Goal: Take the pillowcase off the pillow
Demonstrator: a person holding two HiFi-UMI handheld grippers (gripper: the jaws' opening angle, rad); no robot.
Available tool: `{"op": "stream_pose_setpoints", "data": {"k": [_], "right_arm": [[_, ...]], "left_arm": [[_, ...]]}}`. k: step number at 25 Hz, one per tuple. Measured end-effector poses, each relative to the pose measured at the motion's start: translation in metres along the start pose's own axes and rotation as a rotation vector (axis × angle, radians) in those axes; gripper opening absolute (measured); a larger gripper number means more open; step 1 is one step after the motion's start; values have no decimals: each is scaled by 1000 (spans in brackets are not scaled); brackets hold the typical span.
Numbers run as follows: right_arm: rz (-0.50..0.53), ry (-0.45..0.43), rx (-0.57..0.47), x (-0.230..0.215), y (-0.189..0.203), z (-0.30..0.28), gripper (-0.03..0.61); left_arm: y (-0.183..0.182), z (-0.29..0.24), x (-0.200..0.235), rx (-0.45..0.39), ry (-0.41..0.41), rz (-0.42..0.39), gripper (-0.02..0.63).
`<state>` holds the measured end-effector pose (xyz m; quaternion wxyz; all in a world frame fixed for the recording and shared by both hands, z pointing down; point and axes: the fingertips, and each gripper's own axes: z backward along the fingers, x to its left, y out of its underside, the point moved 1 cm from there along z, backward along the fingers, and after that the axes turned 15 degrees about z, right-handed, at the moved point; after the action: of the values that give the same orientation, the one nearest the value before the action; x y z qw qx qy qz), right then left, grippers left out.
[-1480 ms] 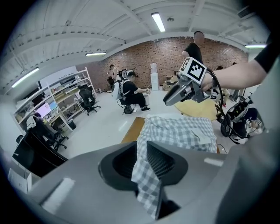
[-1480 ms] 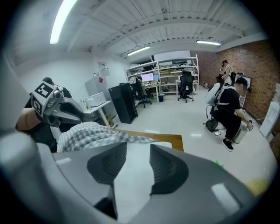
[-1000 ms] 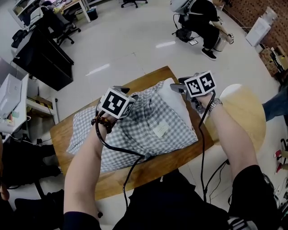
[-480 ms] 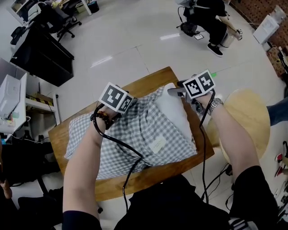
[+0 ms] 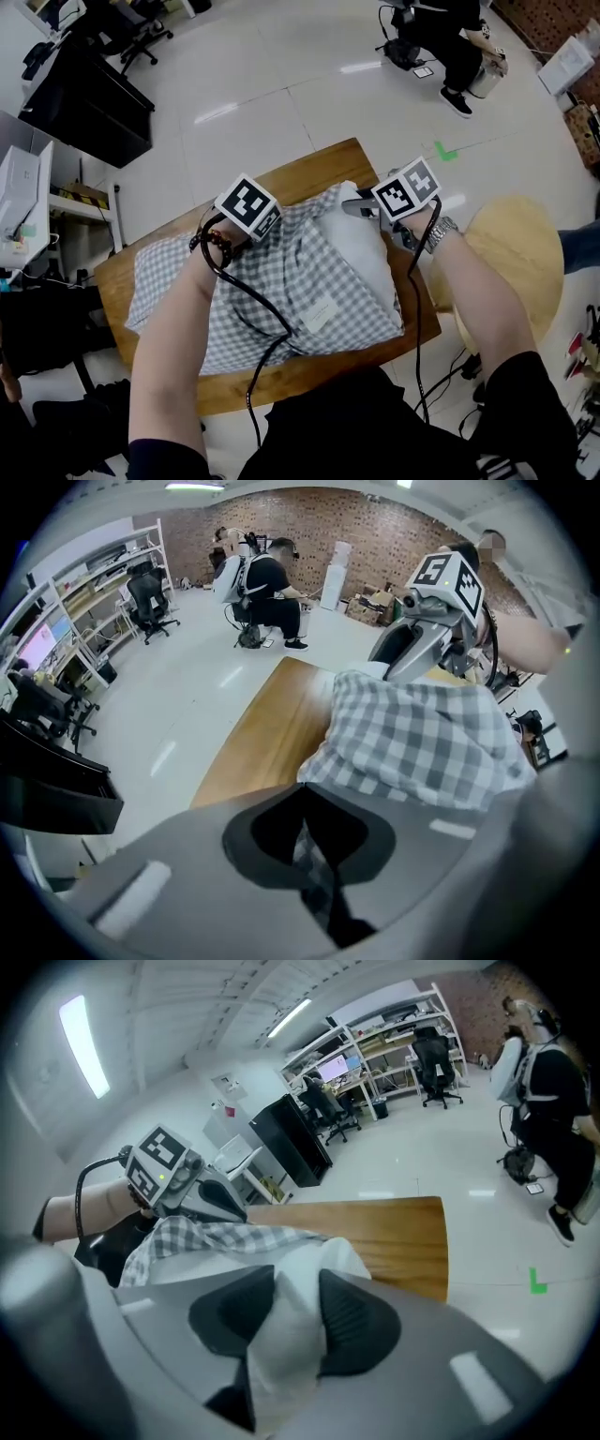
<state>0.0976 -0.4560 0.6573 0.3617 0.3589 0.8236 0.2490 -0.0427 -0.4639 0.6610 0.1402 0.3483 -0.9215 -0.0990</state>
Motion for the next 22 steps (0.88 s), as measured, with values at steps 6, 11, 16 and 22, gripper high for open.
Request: {"op": "stream_pose_setpoints", "data": {"k": [6,11,16,22], "right_arm": [[85,12,-7,20,-6,5,17],[114,60,-60,24,-18,24,12],[137,121,-101,34,-33,45,11],[160,191,-145,53,-32,72,9]], "left_arm": [[10,6,8,-13,-56,32,5],[14,17,21,-30,-94,66,5],[40,42,26,49,-124,138,3],[55,53,38,-21,-188,127,3]]}}
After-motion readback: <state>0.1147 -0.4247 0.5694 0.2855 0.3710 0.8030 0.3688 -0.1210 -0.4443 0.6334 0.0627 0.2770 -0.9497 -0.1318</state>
